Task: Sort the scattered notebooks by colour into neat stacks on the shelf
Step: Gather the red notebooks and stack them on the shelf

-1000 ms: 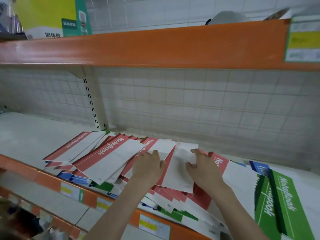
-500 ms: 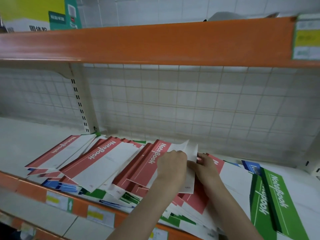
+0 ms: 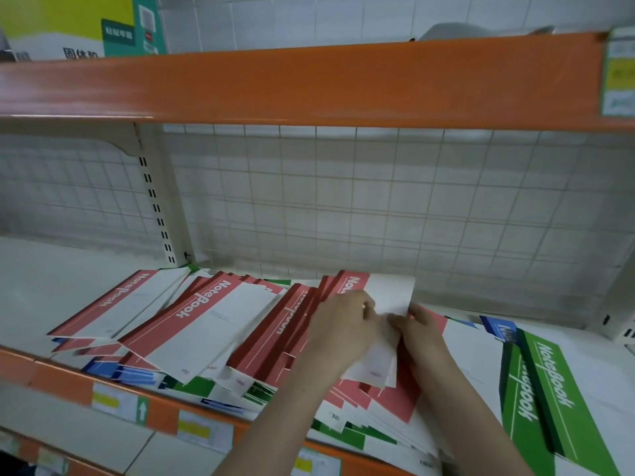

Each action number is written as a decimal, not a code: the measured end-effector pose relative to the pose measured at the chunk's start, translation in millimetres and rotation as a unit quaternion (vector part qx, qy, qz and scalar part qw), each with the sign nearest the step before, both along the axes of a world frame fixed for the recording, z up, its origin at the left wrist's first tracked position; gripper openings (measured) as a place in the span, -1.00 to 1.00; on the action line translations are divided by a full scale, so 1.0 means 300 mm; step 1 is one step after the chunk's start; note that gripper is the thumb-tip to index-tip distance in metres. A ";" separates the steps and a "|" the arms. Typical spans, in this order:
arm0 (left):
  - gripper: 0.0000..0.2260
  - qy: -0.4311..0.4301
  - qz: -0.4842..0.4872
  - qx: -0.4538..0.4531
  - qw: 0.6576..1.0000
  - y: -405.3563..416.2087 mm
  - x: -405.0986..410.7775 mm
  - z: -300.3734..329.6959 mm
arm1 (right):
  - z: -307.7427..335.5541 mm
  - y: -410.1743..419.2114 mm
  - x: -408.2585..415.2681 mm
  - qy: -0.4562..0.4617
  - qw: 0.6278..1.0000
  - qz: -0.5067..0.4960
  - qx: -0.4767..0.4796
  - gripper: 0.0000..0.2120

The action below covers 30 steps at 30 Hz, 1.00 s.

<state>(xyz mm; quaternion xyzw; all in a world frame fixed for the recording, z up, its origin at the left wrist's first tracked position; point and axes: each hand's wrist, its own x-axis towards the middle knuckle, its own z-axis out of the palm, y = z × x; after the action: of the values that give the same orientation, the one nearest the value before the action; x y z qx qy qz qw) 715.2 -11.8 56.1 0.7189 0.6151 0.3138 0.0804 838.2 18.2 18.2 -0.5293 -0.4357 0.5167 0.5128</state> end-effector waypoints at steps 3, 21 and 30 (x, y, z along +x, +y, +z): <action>-0.78 -0.044 0.066 0.020 0.997 0.017 -0.093 -0.004 | -0.004 -0.013 0.002 0.036 0.999 -0.018 -0.007 -0.79; -0.76 -0.521 0.070 -0.183 0.831 0.069 -0.156 -0.053 | 0.062 -0.061 0.090 -0.511 0.857 -0.036 0.060 -0.77; -0.73 -0.420 0.066 -0.189 0.885 0.061 -0.186 -0.067 | 0.085 -0.083 0.070 -0.607 0.795 0.020 0.000 -0.64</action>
<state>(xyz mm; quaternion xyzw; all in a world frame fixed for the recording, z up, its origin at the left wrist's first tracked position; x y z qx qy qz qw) 659.3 6.4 36.0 0.4489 0.6172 0.4685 0.4451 859.2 -6.7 43.7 -0.7255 -0.6679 0.1002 0.1326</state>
